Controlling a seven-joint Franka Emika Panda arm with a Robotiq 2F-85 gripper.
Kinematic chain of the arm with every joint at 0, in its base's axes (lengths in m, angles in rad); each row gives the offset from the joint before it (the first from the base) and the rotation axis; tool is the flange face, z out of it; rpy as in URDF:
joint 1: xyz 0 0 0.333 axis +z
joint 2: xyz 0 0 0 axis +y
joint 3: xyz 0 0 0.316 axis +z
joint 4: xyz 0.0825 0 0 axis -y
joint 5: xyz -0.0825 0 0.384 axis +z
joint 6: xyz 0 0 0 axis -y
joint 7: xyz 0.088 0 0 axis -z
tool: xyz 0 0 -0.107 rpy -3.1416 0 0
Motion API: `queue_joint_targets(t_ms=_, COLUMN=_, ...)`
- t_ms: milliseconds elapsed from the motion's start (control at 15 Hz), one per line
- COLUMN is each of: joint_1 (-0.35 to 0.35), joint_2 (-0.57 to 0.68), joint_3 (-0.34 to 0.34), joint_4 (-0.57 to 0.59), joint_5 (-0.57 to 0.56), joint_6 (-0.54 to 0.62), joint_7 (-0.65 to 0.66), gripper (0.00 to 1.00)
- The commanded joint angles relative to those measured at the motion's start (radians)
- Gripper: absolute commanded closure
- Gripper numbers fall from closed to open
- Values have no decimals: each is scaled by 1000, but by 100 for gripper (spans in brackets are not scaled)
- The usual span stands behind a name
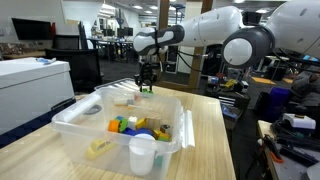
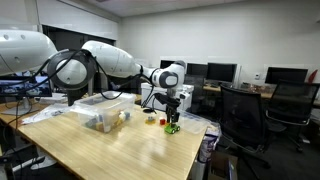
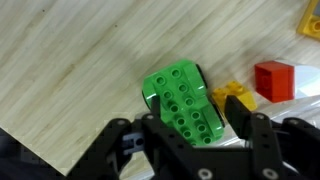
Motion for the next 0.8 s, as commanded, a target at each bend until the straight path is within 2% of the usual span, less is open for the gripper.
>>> queue_joint_targets(t_ms=0, joint_1=-6, joint_2=10, joint_3=-3, joint_4=22, joint_5=2, joint_6=12, joint_7=12, gripper=7)
queue_joint_targets(t_ms=67, joint_1=-7, joint_2=9, joint_3=-3, joint_4=24, joint_5=2, joint_6=14, joint_7=11, gripper=1)
queue_joint_targets(t_ms=133, joint_1=-9, joint_2=7, joint_3=-8, joint_4=22, joint_5=-6, joint_6=2, joint_7=-3, gripper=0)
queue_joint_targets(t_ms=733, joint_1=-25, joint_2=48, joint_3=-5, joint_4=25, joint_5=3, joint_6=18, joint_7=-8, gripper=0)
